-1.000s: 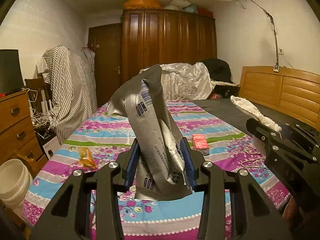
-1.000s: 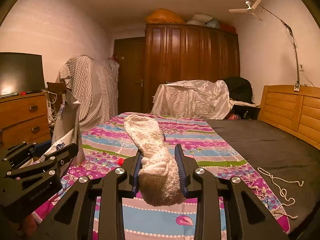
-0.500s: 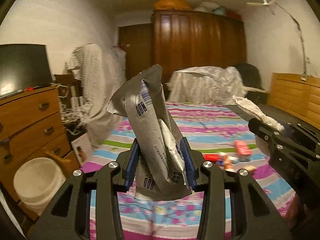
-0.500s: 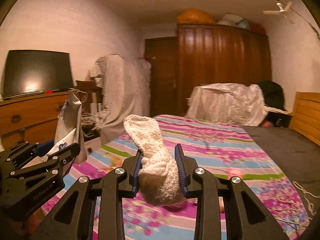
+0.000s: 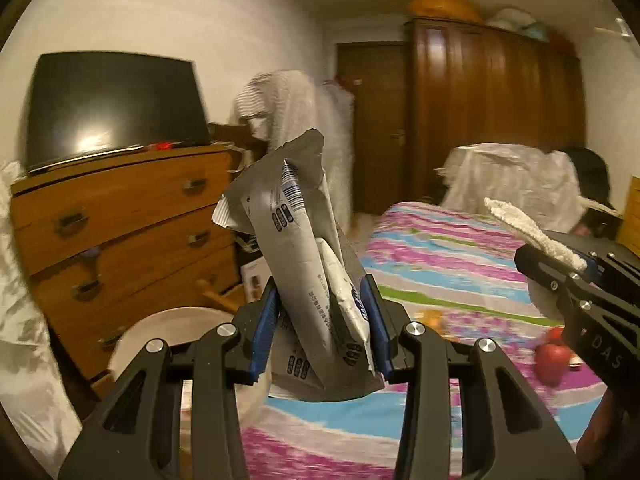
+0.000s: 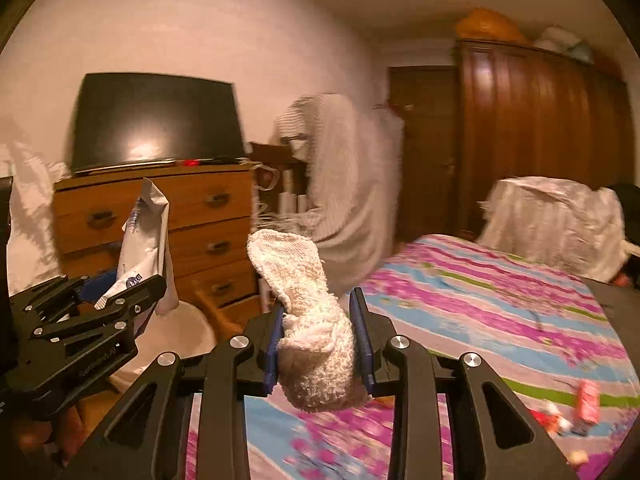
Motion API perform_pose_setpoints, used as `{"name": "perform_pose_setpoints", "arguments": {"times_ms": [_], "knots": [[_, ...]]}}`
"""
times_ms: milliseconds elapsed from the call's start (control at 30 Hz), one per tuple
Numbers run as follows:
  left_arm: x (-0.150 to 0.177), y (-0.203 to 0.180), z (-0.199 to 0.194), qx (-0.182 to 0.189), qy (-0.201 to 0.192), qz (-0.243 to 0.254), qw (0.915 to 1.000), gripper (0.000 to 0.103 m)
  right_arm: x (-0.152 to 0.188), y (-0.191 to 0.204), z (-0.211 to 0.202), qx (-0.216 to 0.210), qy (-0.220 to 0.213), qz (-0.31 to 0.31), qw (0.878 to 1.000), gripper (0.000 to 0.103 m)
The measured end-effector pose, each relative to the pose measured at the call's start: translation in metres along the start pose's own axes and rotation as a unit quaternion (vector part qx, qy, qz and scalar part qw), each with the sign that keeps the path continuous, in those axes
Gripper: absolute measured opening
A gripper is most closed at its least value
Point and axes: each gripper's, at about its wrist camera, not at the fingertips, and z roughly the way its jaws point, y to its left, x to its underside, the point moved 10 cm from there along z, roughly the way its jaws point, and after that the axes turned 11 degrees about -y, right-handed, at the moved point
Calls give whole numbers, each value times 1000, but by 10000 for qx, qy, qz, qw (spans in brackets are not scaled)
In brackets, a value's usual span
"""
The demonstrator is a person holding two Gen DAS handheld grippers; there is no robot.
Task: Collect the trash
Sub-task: 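Carry the silver wrapper and knit ball with both tools over the bucket, then open both tools to drop the wrapper and knit ball into the bucket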
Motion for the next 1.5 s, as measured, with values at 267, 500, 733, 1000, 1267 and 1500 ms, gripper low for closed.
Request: {"name": "perform_pose_setpoints", "arguments": {"times_ms": [267,500,733,1000,1267,1500], "knots": [[10,93,16,-605,316,-111,9976,39,-12,118,98,-795,377,-151,9960,32],[20,145,41,-852,660,-256,9938,39,0,187,164,-1180,796,-242,9895,32],[52,180,67,-753,1313,-487,9873,39,35,222,212,-1661,1695,-151,9713,32],[101,200,107,-346,2315,-626,9702,40,90,239,271,-2003,3051,64,9310,32],[136,230,117,-353,2808,-944,9545,40,121,240,293,-2017,3565,73,9122,32],[150,244,117,-414,2959,-1013,9489,40,122,230,291,-1965,3580,-88,9128,32]]}}
